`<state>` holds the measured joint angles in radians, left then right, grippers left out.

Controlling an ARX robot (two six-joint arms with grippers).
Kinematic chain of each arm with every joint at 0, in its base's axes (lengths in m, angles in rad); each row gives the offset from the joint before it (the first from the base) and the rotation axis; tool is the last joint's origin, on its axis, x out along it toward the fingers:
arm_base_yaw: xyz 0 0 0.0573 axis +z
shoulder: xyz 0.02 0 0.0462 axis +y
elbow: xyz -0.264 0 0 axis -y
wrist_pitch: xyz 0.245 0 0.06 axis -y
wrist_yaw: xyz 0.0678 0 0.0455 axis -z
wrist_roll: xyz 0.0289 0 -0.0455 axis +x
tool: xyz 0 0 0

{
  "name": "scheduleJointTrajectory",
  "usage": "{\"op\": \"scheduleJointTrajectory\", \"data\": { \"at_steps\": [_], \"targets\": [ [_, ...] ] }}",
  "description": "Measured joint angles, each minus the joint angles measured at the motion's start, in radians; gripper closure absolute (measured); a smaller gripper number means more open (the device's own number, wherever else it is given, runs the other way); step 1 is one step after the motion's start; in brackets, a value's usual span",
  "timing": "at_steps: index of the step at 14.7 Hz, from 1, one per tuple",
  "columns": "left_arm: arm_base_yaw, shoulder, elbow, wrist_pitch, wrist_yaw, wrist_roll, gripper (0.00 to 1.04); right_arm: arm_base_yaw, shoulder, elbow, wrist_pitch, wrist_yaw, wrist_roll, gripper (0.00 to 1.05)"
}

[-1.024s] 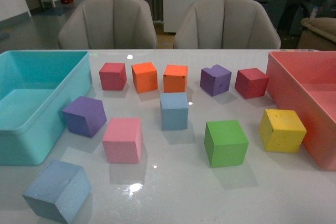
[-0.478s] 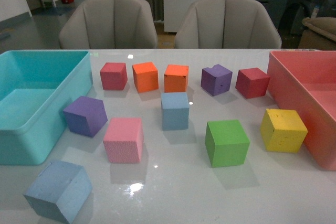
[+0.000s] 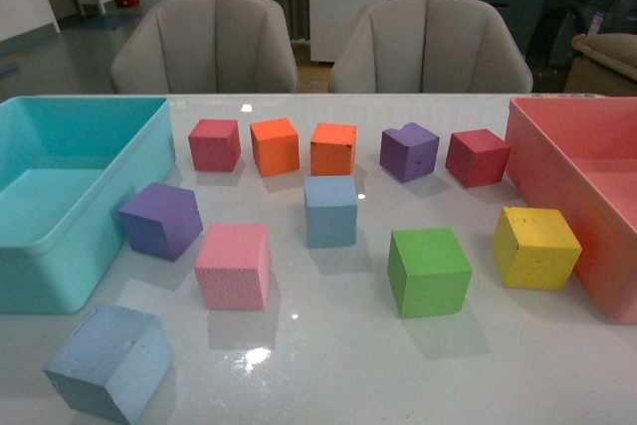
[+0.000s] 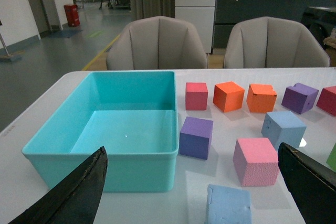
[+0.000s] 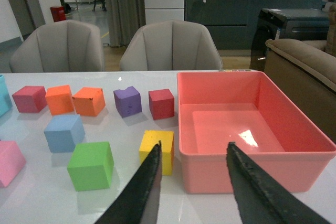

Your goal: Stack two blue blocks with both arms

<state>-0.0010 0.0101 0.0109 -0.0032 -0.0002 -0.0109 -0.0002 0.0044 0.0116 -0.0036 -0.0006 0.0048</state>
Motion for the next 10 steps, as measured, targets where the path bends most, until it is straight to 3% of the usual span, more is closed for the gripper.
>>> {"op": "scheduleJointTrajectory", "data": {
  "at_steps": [5,6,8,9,10],
  "targets": [
    [0.0,0.0,0.0,0.0,0.0,0.0,0.07,0.0,0.0,0.0,0.0,0.0,0.0,0.13],
    [0.0,0.0,0.0,0.0,0.0,0.0,0.07,0.0,0.0,0.0,0.0,0.0,0.0,0.06],
    [-0.008,0.006,0.009,-0.04,-0.024,-0.005,0.07,0.0,0.0,0.0,0.0,0.0,0.0,0.08],
    [-0.069,0.087,0.066,-0.179,-0.139,-0.025,0.07,0.0,0.0,0.0,0.0,0.001,0.0,0.06],
    [-0.087,0.133,0.097,-0.201,-0.164,-0.035,0.07,0.0,0.0,0.0,0.0,0.0,0.0,0.06]
  ]
}}
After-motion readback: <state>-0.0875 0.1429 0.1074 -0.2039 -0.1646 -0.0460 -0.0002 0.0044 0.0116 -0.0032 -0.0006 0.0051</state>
